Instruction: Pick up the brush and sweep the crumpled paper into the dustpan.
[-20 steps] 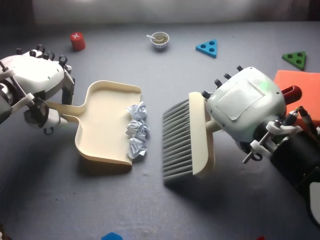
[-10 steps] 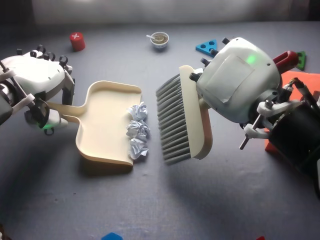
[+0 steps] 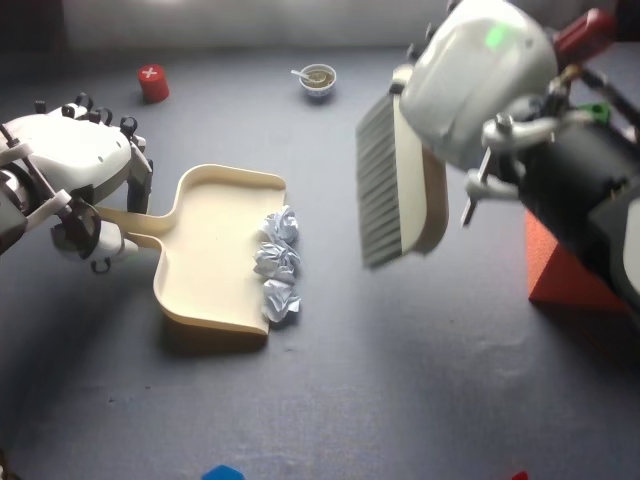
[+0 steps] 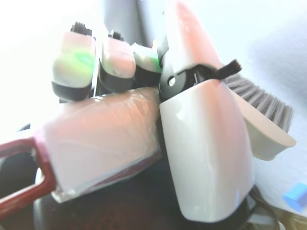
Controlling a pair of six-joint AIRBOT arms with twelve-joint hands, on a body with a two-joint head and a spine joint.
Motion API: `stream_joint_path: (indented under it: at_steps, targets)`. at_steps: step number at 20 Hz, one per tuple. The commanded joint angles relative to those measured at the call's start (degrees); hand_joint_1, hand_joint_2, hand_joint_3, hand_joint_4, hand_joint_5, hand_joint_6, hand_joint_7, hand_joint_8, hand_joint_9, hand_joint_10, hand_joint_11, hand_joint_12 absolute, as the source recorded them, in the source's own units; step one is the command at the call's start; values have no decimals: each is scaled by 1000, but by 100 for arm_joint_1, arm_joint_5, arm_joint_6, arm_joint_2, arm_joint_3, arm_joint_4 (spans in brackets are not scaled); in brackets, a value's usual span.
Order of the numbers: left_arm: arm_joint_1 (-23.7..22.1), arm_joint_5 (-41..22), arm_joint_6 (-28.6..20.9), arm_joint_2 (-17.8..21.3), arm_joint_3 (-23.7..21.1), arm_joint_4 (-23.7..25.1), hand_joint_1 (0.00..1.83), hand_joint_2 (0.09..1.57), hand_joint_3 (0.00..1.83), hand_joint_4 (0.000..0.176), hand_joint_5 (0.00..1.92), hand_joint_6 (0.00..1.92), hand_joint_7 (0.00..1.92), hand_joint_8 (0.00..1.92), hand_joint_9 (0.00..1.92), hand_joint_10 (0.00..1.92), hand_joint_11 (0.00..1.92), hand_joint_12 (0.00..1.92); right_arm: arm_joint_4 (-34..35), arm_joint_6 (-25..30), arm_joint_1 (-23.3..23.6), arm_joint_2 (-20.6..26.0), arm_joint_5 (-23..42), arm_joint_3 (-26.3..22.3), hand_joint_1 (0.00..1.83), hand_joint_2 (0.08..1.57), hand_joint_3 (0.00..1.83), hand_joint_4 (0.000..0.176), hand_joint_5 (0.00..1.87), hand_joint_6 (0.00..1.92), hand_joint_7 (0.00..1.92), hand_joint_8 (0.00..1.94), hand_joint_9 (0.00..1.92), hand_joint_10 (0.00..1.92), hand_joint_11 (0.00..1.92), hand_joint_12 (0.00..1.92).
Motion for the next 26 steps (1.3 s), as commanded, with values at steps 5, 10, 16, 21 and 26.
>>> stream_joint_path:
  at_steps: [5,10,16,21,26]
  targets:
    - [-17,-507,56,21,-16,168,1054,1143,0,27,930,1064,325,2,259,3,0,622,897,-1981,422,-326,-302,277,1389,1184,0,0,955,1921,1024,1941,1265,1921,1375,1921]
    - [-15,-528,59,15,-8,168,1053,1137,1,36,935,1055,338,2,285,3,0,688,1716,-2832,594,-524,-403,362,1418,1199,5,0,950,1921,1007,1941,1260,1921,1362,1921]
    - [-16,-528,59,6,-8,162,1062,1137,0,17,937,1051,332,2,276,5,0,672,2036,-3358,648,-997,-512,736,1431,1181,0,8,970,1921,1064,1941,1301,1921,1387,1921]
    - [-20,-534,59,11,-4,160,1059,1139,0,22,934,1057,338,2,279,1,0,669,2243,-3305,643,-1416,-408,1091,1432,1195,3,25,998,1921,1086,1941,1325,1921,1406,1921]
    - [-24,-477,76,-24,5,197,1075,1137,0,0,937,1051,310,2,252,3,0,633,1943,-3111,466,-1724,-281,1349,1440,1190,2,49,967,1921,1050,1941,1293,1921,1386,1921]
